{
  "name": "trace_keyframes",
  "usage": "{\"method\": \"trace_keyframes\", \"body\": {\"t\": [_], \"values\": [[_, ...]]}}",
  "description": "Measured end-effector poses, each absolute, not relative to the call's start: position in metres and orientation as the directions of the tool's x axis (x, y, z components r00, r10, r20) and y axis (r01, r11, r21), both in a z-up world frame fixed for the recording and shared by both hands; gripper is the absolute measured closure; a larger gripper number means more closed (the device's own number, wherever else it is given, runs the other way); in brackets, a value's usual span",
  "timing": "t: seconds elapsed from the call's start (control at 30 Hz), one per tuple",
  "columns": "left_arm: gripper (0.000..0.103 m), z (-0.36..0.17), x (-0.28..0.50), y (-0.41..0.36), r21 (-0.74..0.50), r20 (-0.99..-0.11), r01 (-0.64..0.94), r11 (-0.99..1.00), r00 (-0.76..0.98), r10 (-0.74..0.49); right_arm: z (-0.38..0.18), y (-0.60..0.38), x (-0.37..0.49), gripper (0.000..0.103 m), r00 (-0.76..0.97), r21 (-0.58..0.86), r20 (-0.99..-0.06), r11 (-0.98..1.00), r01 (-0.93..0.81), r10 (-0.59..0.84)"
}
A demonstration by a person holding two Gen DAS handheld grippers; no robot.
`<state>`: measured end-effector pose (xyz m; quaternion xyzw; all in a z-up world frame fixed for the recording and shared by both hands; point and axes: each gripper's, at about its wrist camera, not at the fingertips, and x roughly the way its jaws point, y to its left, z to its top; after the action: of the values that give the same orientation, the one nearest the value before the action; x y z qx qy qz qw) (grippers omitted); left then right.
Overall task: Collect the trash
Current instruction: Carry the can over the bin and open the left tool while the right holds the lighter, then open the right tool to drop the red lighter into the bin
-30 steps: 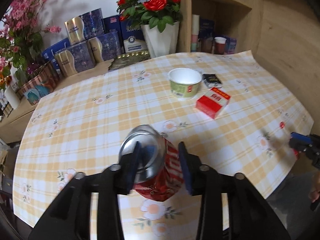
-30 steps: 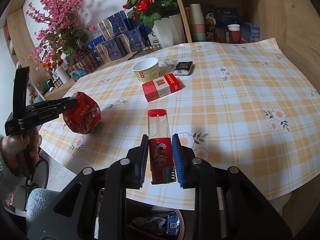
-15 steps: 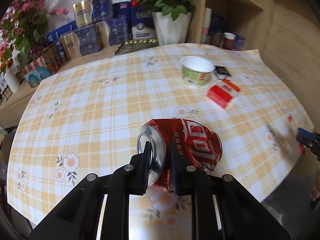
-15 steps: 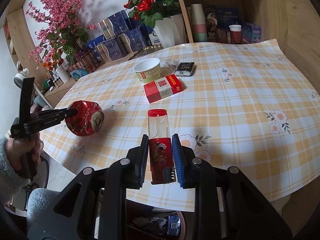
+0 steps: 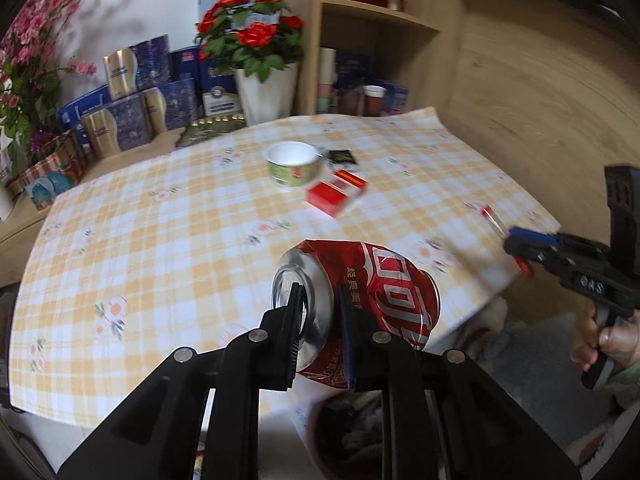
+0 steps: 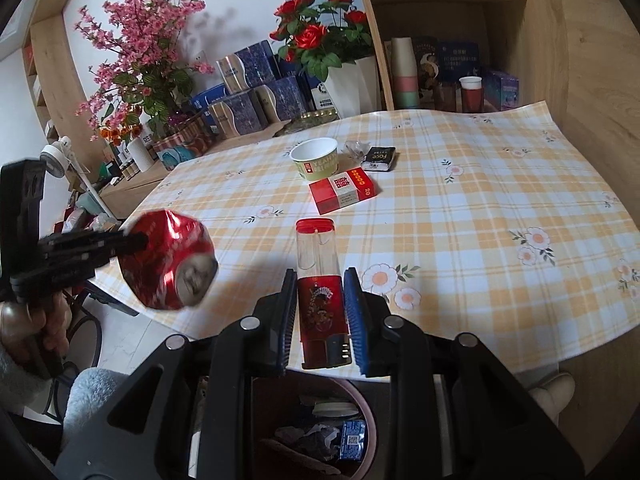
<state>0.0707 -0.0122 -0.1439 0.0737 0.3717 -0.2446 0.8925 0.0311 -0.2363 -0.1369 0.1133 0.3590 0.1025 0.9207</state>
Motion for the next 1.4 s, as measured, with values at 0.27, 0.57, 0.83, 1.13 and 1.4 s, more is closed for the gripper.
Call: {"method": "trace_keyframes", "body": {"t": [0.27, 0.57, 0.83, 1.13, 1.4], "values": [[0.086, -0.171, 0.016, -0.038, -0.062, -0.734, 0.568, 0.821, 0.531, -0.422, -0.128, -0.250, -0.001, 0.076, 0.729, 0.296, -0.634, 0.952, -0.078, 0.257], [0.086, -0.218, -0.005, -0.063, -0.083, -0.795, 0.601, 0.795, 0.441, -0.416, -0.138, -0.248, -0.020, 0.076, 0.713, 0.299, -0.649, 0.951, -0.083, 0.266], [0.051, -0.244, -0.005, -0.048, -0.166, -0.782, 0.548, 0.820, 0.433, -0.448, -0.146, -0.236, -0.030, 0.076, 0.689, 0.281, -0.669, 0.953, -0.113, 0.279], [0.010, -0.193, -0.022, -0.009, -0.197, -0.659, 0.407, 0.892, 0.618, -0.428, -0.163, -0.219, -0.036, 0.076, 0.643, 0.263, -0.710, 0.955, -0.136, 0.287], [0.006, -0.165, -0.051, 0.021, -0.146, -0.587, 0.295, 0.944, 0.742, -0.323, -0.172, -0.201, -0.041, 0.076, 0.603, 0.248, -0.740, 0.954, -0.168, 0.298]]}}
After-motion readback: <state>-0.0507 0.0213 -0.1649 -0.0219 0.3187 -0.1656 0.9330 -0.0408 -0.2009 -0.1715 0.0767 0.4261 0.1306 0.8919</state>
